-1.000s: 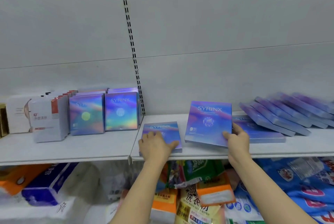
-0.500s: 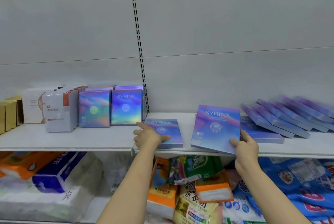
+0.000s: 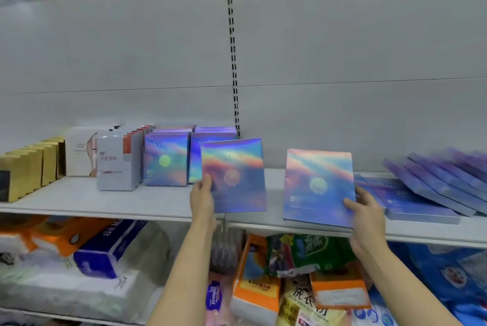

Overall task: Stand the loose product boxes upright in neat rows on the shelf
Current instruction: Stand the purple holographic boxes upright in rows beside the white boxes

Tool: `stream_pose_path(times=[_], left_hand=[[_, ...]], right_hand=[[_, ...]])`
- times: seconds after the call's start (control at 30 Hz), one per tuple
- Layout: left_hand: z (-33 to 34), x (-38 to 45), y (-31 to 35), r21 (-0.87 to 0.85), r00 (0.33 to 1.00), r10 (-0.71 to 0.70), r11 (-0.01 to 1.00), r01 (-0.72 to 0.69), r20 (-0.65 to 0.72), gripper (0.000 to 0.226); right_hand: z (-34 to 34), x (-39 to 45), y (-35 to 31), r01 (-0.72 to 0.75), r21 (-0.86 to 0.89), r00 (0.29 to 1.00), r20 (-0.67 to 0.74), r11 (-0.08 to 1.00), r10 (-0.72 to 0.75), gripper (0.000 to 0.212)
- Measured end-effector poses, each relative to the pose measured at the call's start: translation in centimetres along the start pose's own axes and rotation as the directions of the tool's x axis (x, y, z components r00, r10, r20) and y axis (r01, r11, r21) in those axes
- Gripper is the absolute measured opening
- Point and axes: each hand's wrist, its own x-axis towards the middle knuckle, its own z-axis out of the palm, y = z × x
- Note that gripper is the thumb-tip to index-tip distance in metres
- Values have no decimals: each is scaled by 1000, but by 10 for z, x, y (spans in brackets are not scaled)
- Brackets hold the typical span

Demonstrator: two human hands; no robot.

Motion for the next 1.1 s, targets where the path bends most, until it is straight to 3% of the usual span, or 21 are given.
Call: stream_pose_path(times=[0.2, 0.47, 0.8, 1.1], left_hand=[[-77, 47, 19, -133, 998, -2, 991, -6, -58, 23], [-146, 111, 31, -152, 996, 18, 988, -31, -92, 20], [-189, 168, 15, -129, 1000, -22, 991, 21, -8, 14], [-187, 177, 13, -153, 998, -6, 988, 15, 57, 9]], right_hand=[[77, -17, 33, 31, -6, 999, 44, 1000, -30, 34], [177, -24, 70, 11, -13, 997, 76, 1000, -10, 37], [260, 0, 126, 5, 3, 1000, 23, 1000, -5, 43], [291, 20, 141, 87, -195, 986, -122, 977, -112, 39]])
